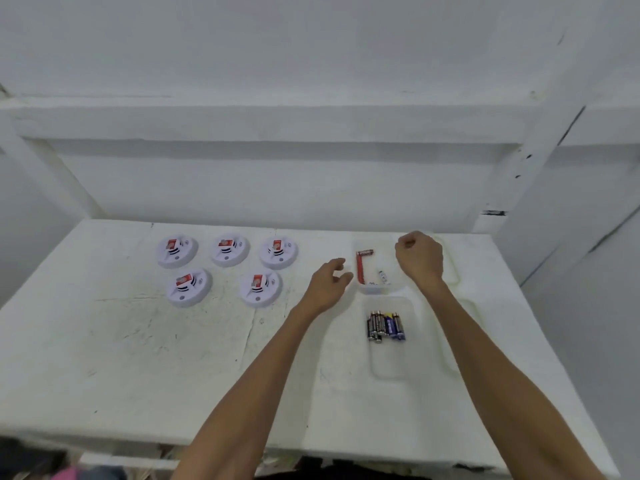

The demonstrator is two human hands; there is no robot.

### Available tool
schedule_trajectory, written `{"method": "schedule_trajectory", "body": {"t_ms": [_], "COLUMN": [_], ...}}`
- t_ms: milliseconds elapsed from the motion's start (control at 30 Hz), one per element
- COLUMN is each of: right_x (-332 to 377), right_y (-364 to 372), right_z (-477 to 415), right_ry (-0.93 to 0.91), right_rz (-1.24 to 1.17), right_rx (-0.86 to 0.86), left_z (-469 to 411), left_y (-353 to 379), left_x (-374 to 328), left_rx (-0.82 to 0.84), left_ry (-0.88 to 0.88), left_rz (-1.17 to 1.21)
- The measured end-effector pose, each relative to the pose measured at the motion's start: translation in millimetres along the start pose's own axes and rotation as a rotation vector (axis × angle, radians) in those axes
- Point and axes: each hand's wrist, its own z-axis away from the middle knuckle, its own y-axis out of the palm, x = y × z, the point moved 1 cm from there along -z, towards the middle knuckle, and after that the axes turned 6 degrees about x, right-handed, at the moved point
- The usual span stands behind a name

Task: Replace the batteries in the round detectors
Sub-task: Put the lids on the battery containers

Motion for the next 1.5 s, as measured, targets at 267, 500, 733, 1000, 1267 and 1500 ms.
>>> {"method": "schedule_trajectory", "body": {"t_ms": [267, 500, 733, 1000, 1267, 1500], "right_x": [-89, -99, -29, 8, -1, -17], "right_y": [-46, -54, -43, 19, 25, 15], "right_z": [-24, -27, 6, 58, 51, 32], "right_ry": [0.438, 0.372, -0.039, -0.326, -0.257, 0.111], "right_rz": [0.387, 0.083, 0.064, 0.439, 0.247, -0.075], "right_rx": [0.236, 0.232, 0.126, 0.199, 0.143, 0.211], "left_z": [-17, -30, -37, -49, -59, -62], "left_y": [32, 31, 25, 10, 8, 9], "left_x": [-19, -22, -35, -32, -12, -15], "left_rx": [-0.116, -0.118, -0.069, 0.007, -0.005, -0.047], "left_ry": [-0.102, -0.134, -0.182, -0.314, -0.216, -0.24], "left_rz": [0.097, 0.075, 0.295, 0.596, 0.478, 0.582]}}
